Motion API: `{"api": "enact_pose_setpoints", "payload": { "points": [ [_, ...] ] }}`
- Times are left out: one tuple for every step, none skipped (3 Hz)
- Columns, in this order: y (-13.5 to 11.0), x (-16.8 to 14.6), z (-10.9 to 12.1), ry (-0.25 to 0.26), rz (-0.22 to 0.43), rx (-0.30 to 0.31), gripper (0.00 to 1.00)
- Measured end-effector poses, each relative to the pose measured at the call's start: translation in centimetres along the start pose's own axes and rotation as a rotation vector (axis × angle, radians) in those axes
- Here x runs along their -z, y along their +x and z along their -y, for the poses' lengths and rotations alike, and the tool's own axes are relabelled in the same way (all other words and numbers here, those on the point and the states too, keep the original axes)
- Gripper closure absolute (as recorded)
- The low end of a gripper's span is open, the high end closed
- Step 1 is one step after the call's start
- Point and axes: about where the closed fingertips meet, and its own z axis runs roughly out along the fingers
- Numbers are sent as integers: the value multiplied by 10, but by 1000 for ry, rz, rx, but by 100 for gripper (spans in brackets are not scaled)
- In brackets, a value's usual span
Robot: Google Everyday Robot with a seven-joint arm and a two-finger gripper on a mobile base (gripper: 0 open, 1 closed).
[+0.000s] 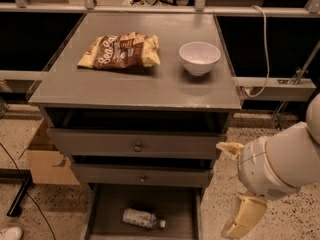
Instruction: Pick blue plastic bottle from bottom drawer and place on counter
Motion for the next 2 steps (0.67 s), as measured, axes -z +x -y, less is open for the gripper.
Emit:
{"api": "enact_pose_setpoints", "payload": {
  "points": [
    [0, -15, -3, 6, 6, 1, 0],
    [1, -47, -3, 17, 19, -1, 0]
  ]
}}
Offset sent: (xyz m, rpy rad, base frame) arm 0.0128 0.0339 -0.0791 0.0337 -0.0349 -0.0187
